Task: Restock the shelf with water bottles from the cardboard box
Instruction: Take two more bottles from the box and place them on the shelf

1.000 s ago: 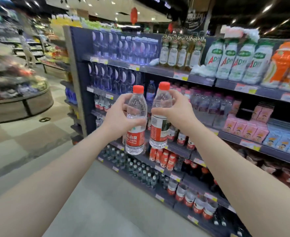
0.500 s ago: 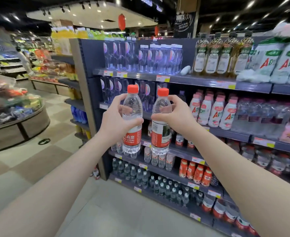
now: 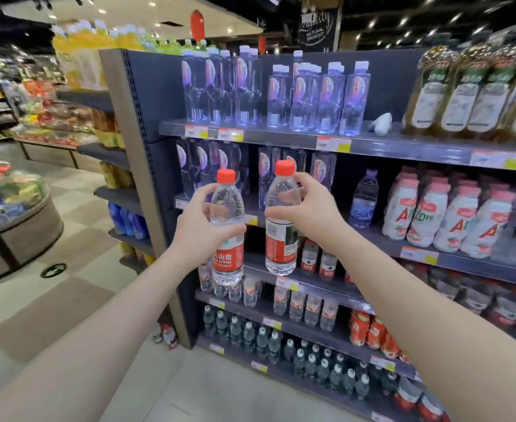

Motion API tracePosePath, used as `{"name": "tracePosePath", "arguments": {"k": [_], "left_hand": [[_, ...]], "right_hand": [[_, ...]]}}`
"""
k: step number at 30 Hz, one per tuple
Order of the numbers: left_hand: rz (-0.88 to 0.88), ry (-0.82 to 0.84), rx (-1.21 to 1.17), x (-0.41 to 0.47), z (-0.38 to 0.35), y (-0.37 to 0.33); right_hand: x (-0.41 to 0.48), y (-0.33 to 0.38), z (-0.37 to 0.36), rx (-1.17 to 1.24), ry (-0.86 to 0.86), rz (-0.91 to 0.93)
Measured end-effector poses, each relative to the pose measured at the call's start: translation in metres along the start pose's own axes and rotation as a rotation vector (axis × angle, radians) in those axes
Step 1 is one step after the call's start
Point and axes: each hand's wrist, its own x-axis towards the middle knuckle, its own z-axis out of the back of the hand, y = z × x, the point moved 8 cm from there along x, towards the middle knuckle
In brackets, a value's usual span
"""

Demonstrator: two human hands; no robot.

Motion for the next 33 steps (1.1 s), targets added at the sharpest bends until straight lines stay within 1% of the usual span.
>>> {"name": "tracePosePath", "arguments": {"k": [5,8,12,14,17,23,27,29,33], "left_hand": [[-0.005,0.074,0.006,0.056,0.012,0.044],[-0.034,0.132,-0.002,0.094,0.012,0.073],[-0.081,0.225,-0.009,0.138,0.003,0.113],[-0.094,0.248,-0.012,0.156,-0.001,0.134],[-0.096,0.324,-0.056,0.174,-0.012,0.167],[-0.131,0.407,-0.133,0.190,-0.058,0.246],[-0.163,0.375,-0.186,0.191,-0.100,0.331],[-0.162,0.356,-0.216,0.194,-0.116,0.366],[-0.183,0.324,-0.288,0.190,-0.151,0.445]], "right_hand": [[0.043,-0.009,-0.048,-0.012,-0.010,-0.003],[0.063,-0.021,-0.075,-0.017,-0.058,-0.015],[0.081,-0.047,-0.109,-0.029,-0.112,-0.079],[0.090,-0.061,-0.125,-0.028,-0.130,-0.110],[0.104,-0.091,-0.148,-0.052,-0.152,-0.153],[0.122,-0.185,-0.192,-0.065,-0.124,-0.202],[0.124,-0.273,-0.230,-0.063,-0.125,-0.174],[0.126,-0.302,-0.242,-0.051,-0.128,-0.163],[0.138,-0.362,-0.272,-0.046,-0.186,-0.050]]}}
